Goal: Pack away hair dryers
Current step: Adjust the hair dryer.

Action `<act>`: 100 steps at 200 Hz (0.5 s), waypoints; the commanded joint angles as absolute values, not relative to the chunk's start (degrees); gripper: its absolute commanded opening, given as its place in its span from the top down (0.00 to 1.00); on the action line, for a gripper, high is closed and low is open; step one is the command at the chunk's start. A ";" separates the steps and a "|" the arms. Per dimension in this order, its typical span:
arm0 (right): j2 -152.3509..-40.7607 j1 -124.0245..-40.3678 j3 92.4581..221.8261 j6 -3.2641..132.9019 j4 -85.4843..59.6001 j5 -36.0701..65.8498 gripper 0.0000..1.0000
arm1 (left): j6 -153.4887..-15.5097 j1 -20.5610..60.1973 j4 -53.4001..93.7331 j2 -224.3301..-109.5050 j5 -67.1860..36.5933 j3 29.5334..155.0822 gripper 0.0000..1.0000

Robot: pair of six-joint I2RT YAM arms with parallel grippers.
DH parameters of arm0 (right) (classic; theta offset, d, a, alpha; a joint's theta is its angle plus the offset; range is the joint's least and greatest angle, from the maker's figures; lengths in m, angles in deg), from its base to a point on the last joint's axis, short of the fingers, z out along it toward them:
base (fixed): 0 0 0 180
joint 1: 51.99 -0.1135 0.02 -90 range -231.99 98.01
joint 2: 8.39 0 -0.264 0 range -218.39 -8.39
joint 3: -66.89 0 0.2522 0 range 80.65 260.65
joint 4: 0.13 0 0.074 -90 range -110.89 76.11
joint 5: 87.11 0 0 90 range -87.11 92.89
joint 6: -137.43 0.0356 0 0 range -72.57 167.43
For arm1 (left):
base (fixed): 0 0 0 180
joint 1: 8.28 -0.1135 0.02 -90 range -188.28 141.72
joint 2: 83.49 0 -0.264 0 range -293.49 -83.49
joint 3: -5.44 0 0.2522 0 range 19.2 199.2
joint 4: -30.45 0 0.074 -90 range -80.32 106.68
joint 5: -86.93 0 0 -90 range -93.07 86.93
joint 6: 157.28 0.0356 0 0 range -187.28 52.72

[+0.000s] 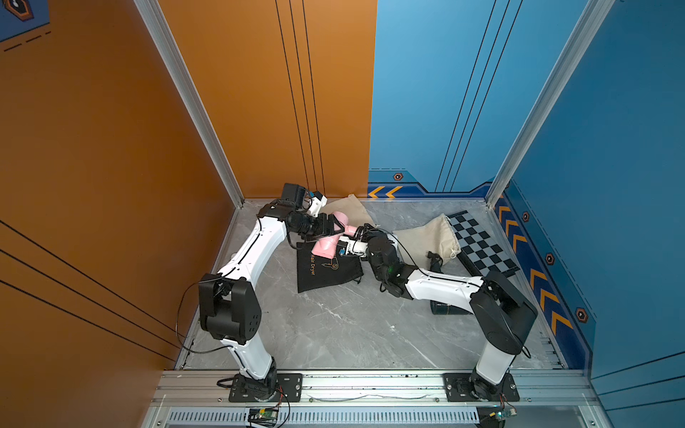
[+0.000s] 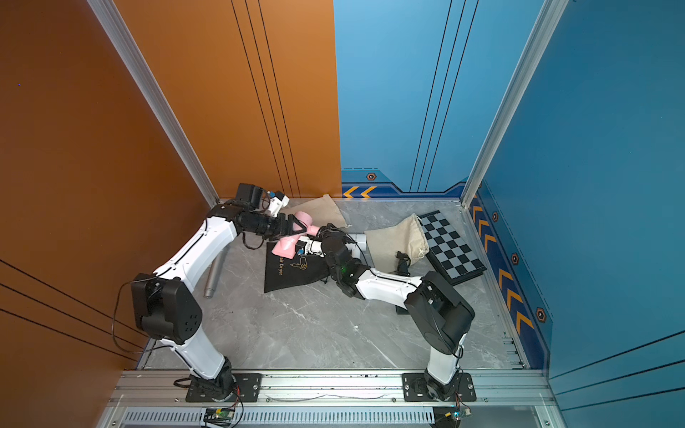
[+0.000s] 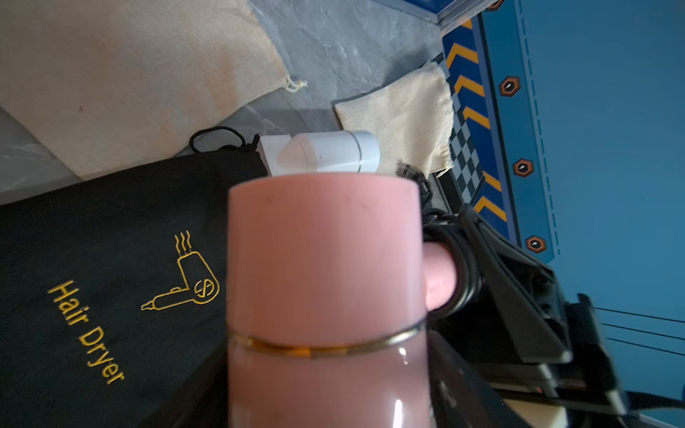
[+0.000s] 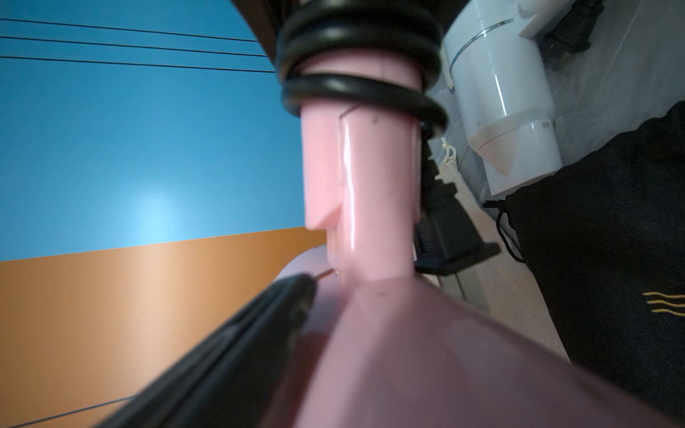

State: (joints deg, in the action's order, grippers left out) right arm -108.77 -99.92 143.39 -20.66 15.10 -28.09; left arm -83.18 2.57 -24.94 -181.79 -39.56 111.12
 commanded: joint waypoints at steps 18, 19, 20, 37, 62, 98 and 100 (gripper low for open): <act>-101.45 -100.26 147.33 -6.26 -4.60 -21.60 0.83 | -81.77 0.41 -24.25 -178.74 -42.71 116.13 0.15; -101.24 -100.16 147.48 -6.00 -5.20 -21.35 0.83 | -81.73 0.37 -24.09 -178.71 -42.71 116.14 0.15; -101.09 -100.12 147.68 -5.69 -6.03 -20.96 0.83 | -81.67 0.31 -23.92 -178.65 -42.71 116.14 0.15; -99.35 -99.59 150.37 0.14 -15.66 -16.13 0.83 | -82.22 -0.88 -19.87 -177.03 -42.84 115.39 0.09; -98.05 -97.50 154.71 7.80 -27.27 -8.60 0.83 | -86.05 -3.95 -9.06 -173.25 -44.63 111.10 0.07; -98.63 -92.60 162.22 18.38 -40.28 8.55 0.83 | -92.18 -6.53 16.16 -163.61 -45.69 94.55 0.03; -98.65 -92.53 162.57 18.86 -40.66 9.51 0.83 | -92.18 -6.41 17.04 -163.22 -45.89 93.70 0.03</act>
